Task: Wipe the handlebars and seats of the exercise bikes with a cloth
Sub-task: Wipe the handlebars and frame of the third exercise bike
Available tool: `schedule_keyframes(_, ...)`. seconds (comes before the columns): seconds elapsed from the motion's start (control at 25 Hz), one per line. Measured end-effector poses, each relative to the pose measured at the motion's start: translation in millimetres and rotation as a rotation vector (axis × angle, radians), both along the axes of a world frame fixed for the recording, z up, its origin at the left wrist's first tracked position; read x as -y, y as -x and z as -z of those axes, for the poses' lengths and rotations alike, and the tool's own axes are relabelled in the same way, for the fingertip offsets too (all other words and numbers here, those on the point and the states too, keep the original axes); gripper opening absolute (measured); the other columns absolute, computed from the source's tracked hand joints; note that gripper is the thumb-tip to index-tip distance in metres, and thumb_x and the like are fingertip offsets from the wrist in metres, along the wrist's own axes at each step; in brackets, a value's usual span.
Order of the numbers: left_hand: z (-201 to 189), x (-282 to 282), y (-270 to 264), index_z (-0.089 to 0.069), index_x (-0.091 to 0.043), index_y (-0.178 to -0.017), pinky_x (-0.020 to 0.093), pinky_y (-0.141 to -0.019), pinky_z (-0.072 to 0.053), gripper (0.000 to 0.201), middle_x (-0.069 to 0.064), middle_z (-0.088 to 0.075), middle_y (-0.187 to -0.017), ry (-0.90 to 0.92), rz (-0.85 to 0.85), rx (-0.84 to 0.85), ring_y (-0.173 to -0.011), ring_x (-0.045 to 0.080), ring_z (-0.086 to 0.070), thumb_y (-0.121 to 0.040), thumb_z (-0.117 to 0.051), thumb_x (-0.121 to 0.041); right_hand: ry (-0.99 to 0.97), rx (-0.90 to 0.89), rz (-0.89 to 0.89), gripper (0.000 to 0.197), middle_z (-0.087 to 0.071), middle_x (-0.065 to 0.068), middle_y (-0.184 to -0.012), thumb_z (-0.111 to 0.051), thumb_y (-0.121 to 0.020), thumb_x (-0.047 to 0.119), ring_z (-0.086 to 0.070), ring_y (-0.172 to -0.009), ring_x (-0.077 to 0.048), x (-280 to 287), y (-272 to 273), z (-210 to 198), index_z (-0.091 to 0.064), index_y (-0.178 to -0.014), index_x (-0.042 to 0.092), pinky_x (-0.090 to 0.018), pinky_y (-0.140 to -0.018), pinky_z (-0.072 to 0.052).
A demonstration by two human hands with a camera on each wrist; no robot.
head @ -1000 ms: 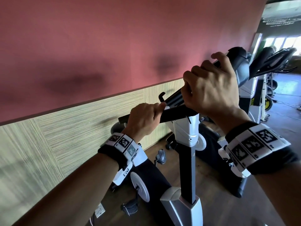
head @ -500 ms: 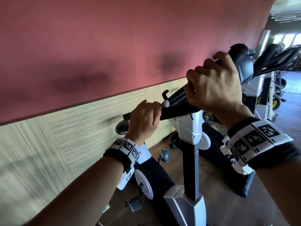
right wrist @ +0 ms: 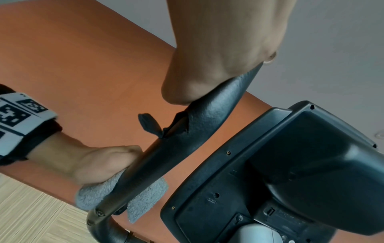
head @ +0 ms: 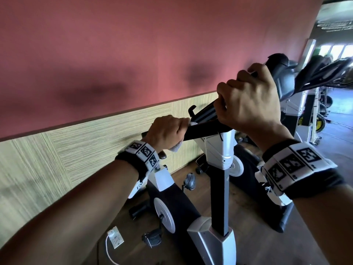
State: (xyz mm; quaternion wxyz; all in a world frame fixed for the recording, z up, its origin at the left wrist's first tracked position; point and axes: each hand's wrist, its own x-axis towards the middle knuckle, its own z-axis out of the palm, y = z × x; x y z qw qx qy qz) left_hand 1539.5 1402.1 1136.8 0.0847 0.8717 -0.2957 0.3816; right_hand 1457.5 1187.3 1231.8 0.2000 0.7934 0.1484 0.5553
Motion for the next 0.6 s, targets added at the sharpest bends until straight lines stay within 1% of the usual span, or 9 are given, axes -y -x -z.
schedule_keyframes(0.12, 7.0, 7.9, 7.9, -0.041, -0.014, -0.068, 0.029, -0.049, -0.025, 0.040, 0.001, -0.038, -0.050, 0.124, -0.019, -0.014, -0.046, 0.029, -0.047, -0.101, -0.027, -0.032, -0.010, 0.010, 0.022, 0.025, -0.066, -0.009, -0.065, -0.047, -0.086, 0.025, -0.057, -0.073, -0.032, -2.9, 1.8, -0.4, -0.064, -0.074, 0.011, -0.042, -0.096, -0.033)
schedule_keyframes(0.2, 9.4, 13.3, 9.3, -0.036, -0.017, -0.068, 0.026, -0.047, -0.023, 0.033, -0.001, -0.040, -0.048, 0.225, -0.045, -0.046, -0.044, 0.026, -0.045, -0.098, -0.026, -0.027, -0.031, 0.024, 0.032, 0.024, -0.065, -0.010, -0.064, -0.048, -0.085, 0.025, -0.056, -0.073, -0.032, -3.9, 2.8, -1.0, -0.064, -0.073, 0.011, -0.042, -0.095, -0.034)
schedule_keyframes(0.28, 8.3, 13.1, 8.8, -0.037, -0.018, -0.071, 0.026, -0.042, -0.030, 0.023, 0.002, -0.048, -0.046, 0.261, 0.004, -0.105, -0.039, 0.026, -0.046, -0.088, -0.022, -0.023, -0.040, 0.018, 0.010, 0.023, -0.064, -0.010, -0.064, -0.049, -0.085, 0.025, -0.054, -0.073, -0.033, -4.0, 3.9, -0.8, -0.063, -0.073, 0.012, -0.042, -0.093, -0.036)
schedule_keyframes(0.36, 1.7, 13.2, 9.4, -0.041, -0.018, -0.064, 0.033, -0.046, -0.043, 0.035, 0.002, -0.054, -0.044, 0.414, 0.027, -0.140, -0.039, 0.025, -0.051, -0.092, -0.022, -0.021, -0.047, 0.015, 0.007, 0.023, -0.064, -0.009, -0.064, -0.049, -0.085, 0.025, -0.054, -0.073, -0.033, -5.3, 4.5, -1.1, -0.062, -0.073, 0.012, -0.042, -0.093, -0.037)
schedule_keyframes(0.4, 1.4, 12.2, 10.1, -0.044, -0.019, -0.056, 0.030, -0.051, -0.047, 0.048, -0.003, -0.052, -0.040, 0.534, 0.039, -0.122, -0.039, 0.017, -0.054, -0.100, -0.025, -0.021, -0.047, 0.016, 0.017, 0.023, -0.063, -0.009, -0.064, -0.049, -0.086, 0.026, -0.054, -0.073, -0.033, -5.6, 3.9, -1.3, -0.062, -0.073, 0.012, -0.042, -0.093, -0.037)
schedule_keyframes(0.44, 1.0, 8.4, 16.9, -0.042, -0.023, -0.049, 0.021, -0.051, -0.044, 0.057, -0.008, -0.046, -0.035, 0.623, 0.066, -0.103, -0.037, 0.007, -0.052, -0.105, -0.030, -0.020, -0.040, 0.014, 0.038, 0.022, -0.063, -0.009, -0.064, -0.048, -0.086, 0.025, -0.054, -0.073, -0.033, -6.0, 4.7, -1.9, -0.062, -0.073, 0.013, -0.042, -0.092, -0.036)
schedule_keyframes(0.48, 3.4, 5.2, 23.1, -0.037, -0.028, -0.046, 0.011, -0.048, -0.035, 0.062, -0.012, -0.038, -0.032, 0.692, 0.087, -0.080, -0.034, 0.003, -0.049, -0.107, -0.035, -0.018, -0.037, 0.010, 0.040, 0.022, -0.063, -0.008, -0.064, -0.048, -0.086, 0.025, -0.054, -0.073, -0.033, -4.5, 5.4, -3.3, -0.061, -0.072, 0.013, -0.042, -0.091, -0.036)
schedule_keyframes(0.52, 7.1, -1.5, 31.0, -0.034, -0.030, -0.045, 0.007, -0.045, -0.029, 0.064, -0.014, -0.033, -0.031, 0.736, 0.088, -0.071, -0.033, 0.002, -0.046, -0.108, -0.037, -0.017, -0.035, 0.006, 0.034, 0.022, -0.062, -0.007, -0.063, -0.049, -0.086, 0.025, -0.054, -0.072, -0.032, -3.4, 8.7, -2.8, -0.060, -0.072, 0.013, -0.042, -0.090, -0.036)
schedule_keyframes(0.6, 18.5, -25.2, 52.3, -0.040, -0.024, -0.051, 0.011, -0.047, -0.033, 0.058, -0.012, -0.039, -0.037, 0.748, 0.042, -0.124, -0.035, 0.005, -0.048, -0.108, -0.031, -0.030, -0.046, -0.008, 0.036, 0.023, -0.063, -0.006, -0.063, -0.049, -0.086, 0.025, -0.054, -0.071, -0.032, -3.9, 14.3, 0.3, -0.062, -0.071, 0.013, -0.041, -0.089, -0.036)
